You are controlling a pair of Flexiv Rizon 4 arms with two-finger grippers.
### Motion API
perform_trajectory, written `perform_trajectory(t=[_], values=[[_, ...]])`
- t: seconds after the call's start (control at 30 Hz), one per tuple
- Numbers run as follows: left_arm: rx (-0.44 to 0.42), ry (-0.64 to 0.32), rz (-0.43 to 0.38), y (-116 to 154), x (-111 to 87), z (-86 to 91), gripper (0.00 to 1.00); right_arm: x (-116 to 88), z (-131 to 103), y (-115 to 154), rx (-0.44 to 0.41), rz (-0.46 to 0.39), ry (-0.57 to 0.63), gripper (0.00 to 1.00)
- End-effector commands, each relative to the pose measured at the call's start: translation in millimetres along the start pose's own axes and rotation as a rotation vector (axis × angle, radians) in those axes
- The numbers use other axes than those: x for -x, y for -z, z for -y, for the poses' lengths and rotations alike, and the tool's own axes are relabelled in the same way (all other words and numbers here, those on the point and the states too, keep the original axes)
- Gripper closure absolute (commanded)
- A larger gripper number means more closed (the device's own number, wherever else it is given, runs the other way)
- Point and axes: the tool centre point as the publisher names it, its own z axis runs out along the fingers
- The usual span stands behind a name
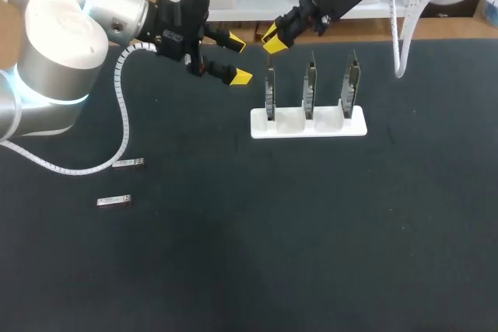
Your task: Pick up the optical module with the left hand, and insert it into the network port with the right hand.
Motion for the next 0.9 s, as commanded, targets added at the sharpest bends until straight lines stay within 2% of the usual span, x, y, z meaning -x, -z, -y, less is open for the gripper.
perform_trajectory(t=[0.03, 0.63, 0.67, 0.7, 0.73, 0.77, 0.8, 0.87, 0.9], values=[[-0.003, 0.0, -0.002, -0.6, 0.4, -1.5, 0.0, -1.7, -1.4, -1.0, -0.004, 0.002, -0.001, 1.0], [-0.003, 0.0, -0.002, -0.6, 0.4, -1.5, 0.0, -3.5, -1.3, -2.2, -0.005, -0.002, -0.01, 0.98], [-0.003, 0.0, -0.002, -0.6, 0.4, -1.5, 0.0, -3.5, -1.3, -2.2, -0.005, -0.002, -0.01, 0.9], [-0.003, 0.0, -0.002, -0.6, 0.4, -1.5, 0.0, -3.5, -1.2, -2.2, -0.005, -0.002, -0.011, 0.78], [-0.003, 0.0, -0.002, -0.6, 0.4, -1.5, 0.0, -3.5, -1.2, -2.1, -0.006, -0.003, -0.012, 0.58], [-0.003, 0.0, -0.002, -0.6, 0.4, -1.5, 0.0, -3.4, -1.0, -2.0, -0.006, -0.004, -0.012, 0.47], [-0.003, 0.0, -0.002, -0.6, 0.4, -1.5, 0.0, -3.3, -0.8, -1.7, -0.007, -0.004, -0.012, 0.26], [-0.003, 0.0, -0.002, -0.6, 0.4, -1.5, 0.0, -2.6, -0.4, -0.7, -0.007, -0.004, -0.01, 0.18], [-0.003, 0.0, -0.002, -0.6, 0.4, -1.5, 0.0, -2.4, -0.1, -0.3, -0.008, -0.004, -0.009, 0.06]])
